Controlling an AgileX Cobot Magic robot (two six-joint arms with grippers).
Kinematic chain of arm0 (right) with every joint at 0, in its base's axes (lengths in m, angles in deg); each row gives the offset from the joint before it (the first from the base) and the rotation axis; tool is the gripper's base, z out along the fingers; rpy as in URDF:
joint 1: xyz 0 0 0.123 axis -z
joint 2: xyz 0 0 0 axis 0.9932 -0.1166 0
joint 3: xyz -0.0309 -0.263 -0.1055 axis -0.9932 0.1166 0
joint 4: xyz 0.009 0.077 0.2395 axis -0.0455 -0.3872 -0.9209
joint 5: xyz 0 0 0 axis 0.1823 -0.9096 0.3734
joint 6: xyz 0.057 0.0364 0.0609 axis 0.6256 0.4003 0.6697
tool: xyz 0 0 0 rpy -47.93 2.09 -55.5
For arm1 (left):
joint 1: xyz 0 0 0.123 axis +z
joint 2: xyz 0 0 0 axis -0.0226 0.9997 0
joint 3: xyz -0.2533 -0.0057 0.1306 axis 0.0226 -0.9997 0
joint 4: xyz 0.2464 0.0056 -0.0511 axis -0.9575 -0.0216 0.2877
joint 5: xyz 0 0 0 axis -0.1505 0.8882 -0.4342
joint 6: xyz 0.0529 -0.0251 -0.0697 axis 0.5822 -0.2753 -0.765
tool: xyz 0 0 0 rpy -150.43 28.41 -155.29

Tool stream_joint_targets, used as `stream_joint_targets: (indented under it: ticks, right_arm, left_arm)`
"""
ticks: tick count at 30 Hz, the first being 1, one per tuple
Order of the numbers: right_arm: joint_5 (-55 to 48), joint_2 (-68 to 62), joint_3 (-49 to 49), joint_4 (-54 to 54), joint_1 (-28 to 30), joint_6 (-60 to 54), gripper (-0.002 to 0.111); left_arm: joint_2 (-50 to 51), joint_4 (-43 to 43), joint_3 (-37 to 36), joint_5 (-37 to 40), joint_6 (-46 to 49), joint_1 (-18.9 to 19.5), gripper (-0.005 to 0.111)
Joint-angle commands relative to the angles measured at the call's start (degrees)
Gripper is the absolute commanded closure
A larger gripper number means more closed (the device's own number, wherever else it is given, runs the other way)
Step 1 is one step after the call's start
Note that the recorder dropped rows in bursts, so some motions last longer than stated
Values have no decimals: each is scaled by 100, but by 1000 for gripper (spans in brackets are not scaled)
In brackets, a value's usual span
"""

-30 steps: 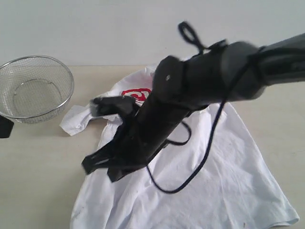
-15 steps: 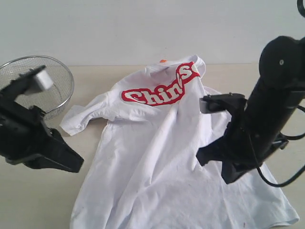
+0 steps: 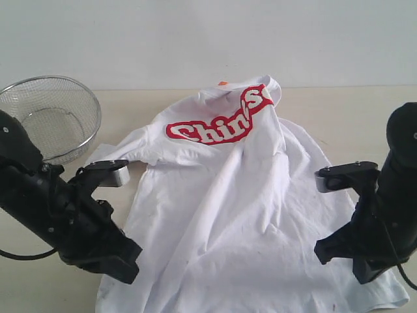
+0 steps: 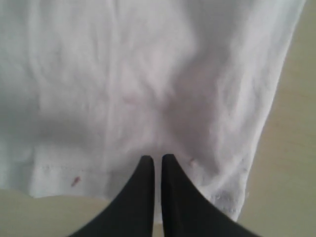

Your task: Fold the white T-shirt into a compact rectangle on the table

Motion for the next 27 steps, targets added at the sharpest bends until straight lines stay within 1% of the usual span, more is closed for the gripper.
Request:
stream_joint_targets:
  ticks: [1, 11, 13, 19, 23, 27]
  right_arm:
    - [220, 52, 155, 70, 105, -5, 108]
    - [209, -13, 154, 44, 105, 18, 108]
    - [234, -94, 154, 44, 105, 41, 108]
    - [446, -325, 154, 77, 105, 92, 108]
    - [421, -402, 154, 216, 105, 184, 108]
    - [356, -481, 154, 620, 112, 499, 108]
  left_arm:
    - [207, 106, -24, -311, 14, -32, 102]
    - [551, 21, -13, -425, -90, -32, 102]
    - [551, -178, -13, -468, -290, -32, 102]
    - [551, -1193, -13, -388, -1285, -32, 102]
    - [551, -1292, -13, -288, -1342, -32, 102]
    - [551, -1332, -13, -64, -1342, -32, 102]
